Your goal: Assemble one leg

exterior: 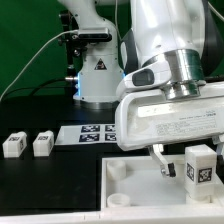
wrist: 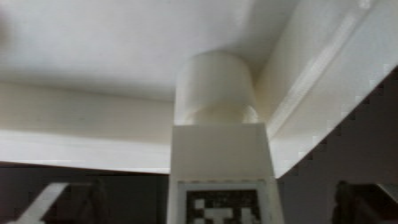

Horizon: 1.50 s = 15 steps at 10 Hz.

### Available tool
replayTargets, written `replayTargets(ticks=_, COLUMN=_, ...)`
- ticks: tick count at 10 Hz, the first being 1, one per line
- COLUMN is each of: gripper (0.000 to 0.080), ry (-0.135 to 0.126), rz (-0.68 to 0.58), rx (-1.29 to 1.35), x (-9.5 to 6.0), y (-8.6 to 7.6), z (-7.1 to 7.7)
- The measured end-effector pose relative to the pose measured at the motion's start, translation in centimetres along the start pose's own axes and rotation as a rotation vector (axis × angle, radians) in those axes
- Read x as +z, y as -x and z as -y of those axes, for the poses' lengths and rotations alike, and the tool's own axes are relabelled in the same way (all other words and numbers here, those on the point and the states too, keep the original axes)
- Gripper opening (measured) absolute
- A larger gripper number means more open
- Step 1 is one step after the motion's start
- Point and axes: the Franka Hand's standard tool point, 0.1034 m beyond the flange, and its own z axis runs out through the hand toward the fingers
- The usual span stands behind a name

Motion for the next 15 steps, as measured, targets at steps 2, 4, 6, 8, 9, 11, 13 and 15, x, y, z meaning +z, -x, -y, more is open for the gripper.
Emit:
replayTargets(ticks=2, gripper=0.0648, ry=0.000, rz=0.000, rx=0.000, x=0.0, y=0.0, z=0.0)
replayTargets(ticks=4, gripper=0.0649, ry=0.000, rz=0.000, rx=-0.001, x=0.0, y=0.0, z=0.0)
replayTargets(ticks=6, gripper=0.0649, ry=-0.001, rz=0.014, rx=0.000, x=-0.1, y=-0.1, z=-0.1)
replayTargets(ticks=8, gripper=0.0649, ry=-0.004, rz=0.058, rx=0.004, x=-2.3, y=-2.1, z=-0.6)
replayTargets(ticks=9, gripper=0.0649, ry=-0.011, rz=0.099, rx=0.007, x=-2.6, y=-2.3, z=-0.5)
replayTargets(ticks=11, gripper=0.0649, ry=-0.017, rz=0.175, rx=0.012, x=-2.2, y=-2.9, z=-0.9)
replayTargets(ticks=13, gripper=0.0649, ry=-0.046, rz=0.397, rx=0.036, x=-2.1, y=-3.1, z=-0.7)
replayTargets(ticks=15, gripper=0.0649, ry=-0.065, rz=0.563, rx=0.046, x=-2.4, y=-2.3, z=-0.2)
